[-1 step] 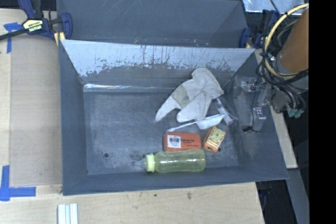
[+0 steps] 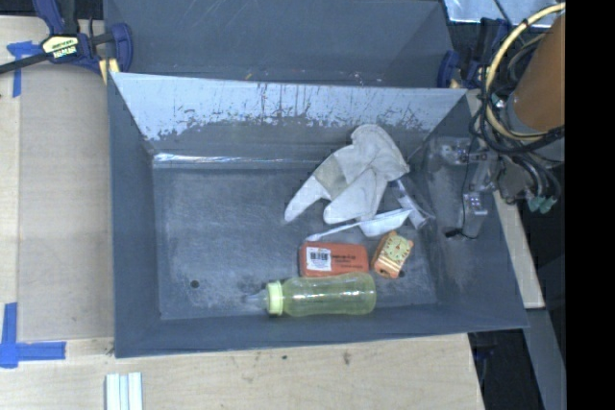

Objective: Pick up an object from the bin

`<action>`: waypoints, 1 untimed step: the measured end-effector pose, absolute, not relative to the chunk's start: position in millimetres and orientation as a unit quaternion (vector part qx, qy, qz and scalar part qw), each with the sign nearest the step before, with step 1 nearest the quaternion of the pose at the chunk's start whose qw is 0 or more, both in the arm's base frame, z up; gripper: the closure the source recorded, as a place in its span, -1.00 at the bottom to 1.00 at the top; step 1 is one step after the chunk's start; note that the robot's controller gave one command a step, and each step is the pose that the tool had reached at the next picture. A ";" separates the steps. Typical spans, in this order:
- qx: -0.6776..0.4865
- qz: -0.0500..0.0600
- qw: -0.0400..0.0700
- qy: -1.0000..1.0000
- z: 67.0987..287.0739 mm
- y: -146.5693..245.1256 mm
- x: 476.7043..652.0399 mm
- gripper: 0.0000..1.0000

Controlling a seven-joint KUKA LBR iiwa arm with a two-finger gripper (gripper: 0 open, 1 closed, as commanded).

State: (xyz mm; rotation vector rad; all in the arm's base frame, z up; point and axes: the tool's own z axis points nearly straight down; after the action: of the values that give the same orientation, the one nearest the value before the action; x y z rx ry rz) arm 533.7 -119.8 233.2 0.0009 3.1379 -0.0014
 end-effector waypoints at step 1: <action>0.009 -0.001 0.005 1.000 182.6 -109.4 535.7 -1.00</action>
Offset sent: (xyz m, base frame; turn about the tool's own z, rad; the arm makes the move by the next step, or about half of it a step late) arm 0.0169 0.0150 -0.1070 -0.0190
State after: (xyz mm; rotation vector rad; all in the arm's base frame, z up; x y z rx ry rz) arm 535.7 -109.4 182.6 0.0295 3.1310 -0.0037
